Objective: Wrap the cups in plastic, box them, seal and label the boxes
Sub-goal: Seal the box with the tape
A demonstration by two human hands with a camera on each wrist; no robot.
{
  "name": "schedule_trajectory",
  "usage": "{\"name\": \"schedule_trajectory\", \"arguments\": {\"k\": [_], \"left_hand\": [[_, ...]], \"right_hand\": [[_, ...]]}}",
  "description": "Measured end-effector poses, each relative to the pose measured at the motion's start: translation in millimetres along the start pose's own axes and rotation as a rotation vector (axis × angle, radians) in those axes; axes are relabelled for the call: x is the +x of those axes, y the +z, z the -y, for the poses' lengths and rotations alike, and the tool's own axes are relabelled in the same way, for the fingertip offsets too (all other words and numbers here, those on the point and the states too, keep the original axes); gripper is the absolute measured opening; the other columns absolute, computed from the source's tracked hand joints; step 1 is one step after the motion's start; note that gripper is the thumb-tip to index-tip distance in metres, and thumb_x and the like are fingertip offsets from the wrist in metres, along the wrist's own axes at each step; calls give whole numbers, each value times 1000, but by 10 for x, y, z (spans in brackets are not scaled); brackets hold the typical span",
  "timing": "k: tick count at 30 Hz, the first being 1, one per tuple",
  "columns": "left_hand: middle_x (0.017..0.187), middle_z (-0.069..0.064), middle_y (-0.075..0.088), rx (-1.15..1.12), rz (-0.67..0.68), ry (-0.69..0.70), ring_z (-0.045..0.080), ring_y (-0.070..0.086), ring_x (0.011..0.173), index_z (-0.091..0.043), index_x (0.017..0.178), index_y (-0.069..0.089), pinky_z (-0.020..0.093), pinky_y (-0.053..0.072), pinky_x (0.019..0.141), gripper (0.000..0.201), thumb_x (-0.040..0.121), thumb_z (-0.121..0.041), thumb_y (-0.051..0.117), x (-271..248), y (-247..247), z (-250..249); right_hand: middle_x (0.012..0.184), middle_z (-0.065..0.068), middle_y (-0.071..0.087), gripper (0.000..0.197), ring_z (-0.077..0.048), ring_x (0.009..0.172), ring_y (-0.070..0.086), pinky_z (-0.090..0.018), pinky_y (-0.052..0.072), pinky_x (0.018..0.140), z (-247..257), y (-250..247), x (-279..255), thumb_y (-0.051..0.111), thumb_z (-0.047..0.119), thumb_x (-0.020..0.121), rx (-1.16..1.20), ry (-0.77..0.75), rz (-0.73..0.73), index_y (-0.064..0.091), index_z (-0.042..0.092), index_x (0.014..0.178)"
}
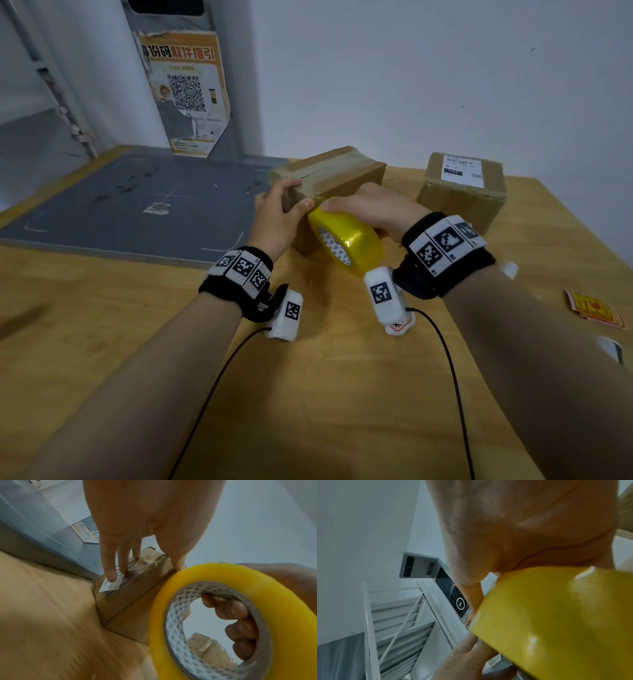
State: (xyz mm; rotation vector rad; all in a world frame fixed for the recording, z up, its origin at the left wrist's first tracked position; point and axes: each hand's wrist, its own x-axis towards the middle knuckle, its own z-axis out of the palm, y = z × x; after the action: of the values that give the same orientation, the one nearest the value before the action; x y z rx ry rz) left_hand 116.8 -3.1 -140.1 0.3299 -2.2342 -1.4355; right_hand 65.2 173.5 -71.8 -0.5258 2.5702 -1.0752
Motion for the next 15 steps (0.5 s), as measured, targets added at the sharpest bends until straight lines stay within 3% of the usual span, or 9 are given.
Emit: {"name": "schedule_trajectory", "arguments": {"k": [2, 4, 6, 8, 11, 15], "left_hand": [[130, 6, 41, 4, -14, 16, 5, 49, 99, -35, 135, 56, 29, 44, 98, 38, 98, -35, 66, 3, 8, 9], [130, 6, 43, 14, -20, 41, -3, 46, 97, -34, 136, 56, 26, 41, 96, 38, 99, -36, 65, 10, 19, 22], [132, 6, 44, 14, 0, 45, 0, 49, 101, -35, 136, 55, 27, 40, 98, 38, 99, -36, 64, 29, 21, 30], [136, 5, 44, 11, 29, 32, 10, 51, 109, -37, 136, 54, 30, 42, 101, 38, 100, -36, 63, 60, 12, 21], [137, 6, 42, 30, 57, 30, 6, 47, 107, -35, 140, 52, 27, 37, 98, 39, 101, -34, 61, 94, 8, -21], [144, 8, 41, 19, 25, 7, 14, 46, 116, -31, 146, 44, 33, 40, 105, 55, 97, -35, 68, 68, -2, -17]], "right_hand": [[97, -9, 71, 62, -22, 81, 68, -28, 49, 64, 8, 7, 8, 71, 58, 88, -63, 10, 19, 66, 3, 115], [106, -12, 72, 69, -26, 91, 70, -35, 55, 79, -27, 34, 18, 70, 61, 87, -105, 35, 29, 64, 1, 121], [111, -12, 70, 79, -28, 98, 69, -41, 58, 90, -84, 59, 33, 70, 65, 84, -79, 65, 28, 59, 1, 129], [109, -10, 69, 80, -27, 98, 69, -42, 58, 90, -104, 65, 45, 69, 67, 84, -53, 74, 17, 58, 2, 130], [108, -10, 69, 85, -28, 99, 69, -45, 58, 91, -112, 85, 87, 70, 70, 80, -38, 82, 11, 58, 2, 129], [119, -10, 68, 117, -30, 104, 68, -46, 60, 86, -145, 106, 99, 73, 84, 51, 45, 147, 35, 55, 6, 136]]}}
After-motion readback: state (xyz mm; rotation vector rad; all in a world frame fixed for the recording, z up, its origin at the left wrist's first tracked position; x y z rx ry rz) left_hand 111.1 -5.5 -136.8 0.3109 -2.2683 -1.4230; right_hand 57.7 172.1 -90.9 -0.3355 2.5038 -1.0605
